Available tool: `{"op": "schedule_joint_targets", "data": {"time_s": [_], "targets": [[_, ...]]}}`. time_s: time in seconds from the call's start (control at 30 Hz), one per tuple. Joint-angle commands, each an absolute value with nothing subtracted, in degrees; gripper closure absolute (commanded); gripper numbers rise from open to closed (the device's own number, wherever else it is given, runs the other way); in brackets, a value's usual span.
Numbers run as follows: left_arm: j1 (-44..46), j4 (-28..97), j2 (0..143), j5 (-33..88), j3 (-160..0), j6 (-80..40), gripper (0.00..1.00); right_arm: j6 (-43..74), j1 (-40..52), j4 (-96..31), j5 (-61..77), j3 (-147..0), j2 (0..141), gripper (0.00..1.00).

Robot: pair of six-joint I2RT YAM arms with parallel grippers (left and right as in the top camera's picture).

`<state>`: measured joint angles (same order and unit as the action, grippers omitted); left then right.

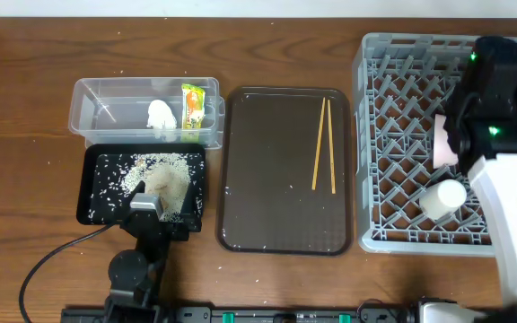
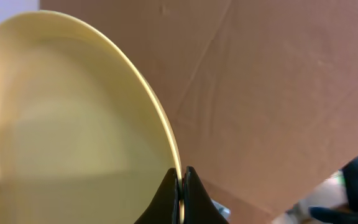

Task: Sort waste into correct bins and load items into the dishwasher rack
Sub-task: 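Stand the yellow plate upright in the dish rack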

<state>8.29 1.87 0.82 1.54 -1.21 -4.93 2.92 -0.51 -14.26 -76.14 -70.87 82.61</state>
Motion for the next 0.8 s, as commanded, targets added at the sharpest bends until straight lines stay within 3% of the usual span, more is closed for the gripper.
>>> {"op": "schedule_joint_targets", "data": {"time_s": [0.0,0.37,0.57,0.67,0.77], "targets": [[8.01,4.05,0.71,0.8,-0.27,-5.65,0.0,-0.32,-2.76,-12.64,-77.08,-71.09,88.09,0.99],[8.01,4.05,0.71,0.8,-0.27,-5.65,0.0,-14.94,-1.41,1.96,-65.17,-71.09,102.0,0.99],[8.01,4.05,0.71,0.8,-0.27,-5.65,0.0,-32.95,0.75,11.11,-61.65,-71.09,106.19,0.96],[8.01,4.05,0.71,0.82,-0.27,-5.65,0.0,-34.65,1.65,11.14,-60.8,-71.09,106.74,0.47],[8.01,4.03,0.71,0.8,-0.27,-5.65,0.0,-33.43,4.36,11.33,-59.77,-71.09,105.91,0.28]]}}
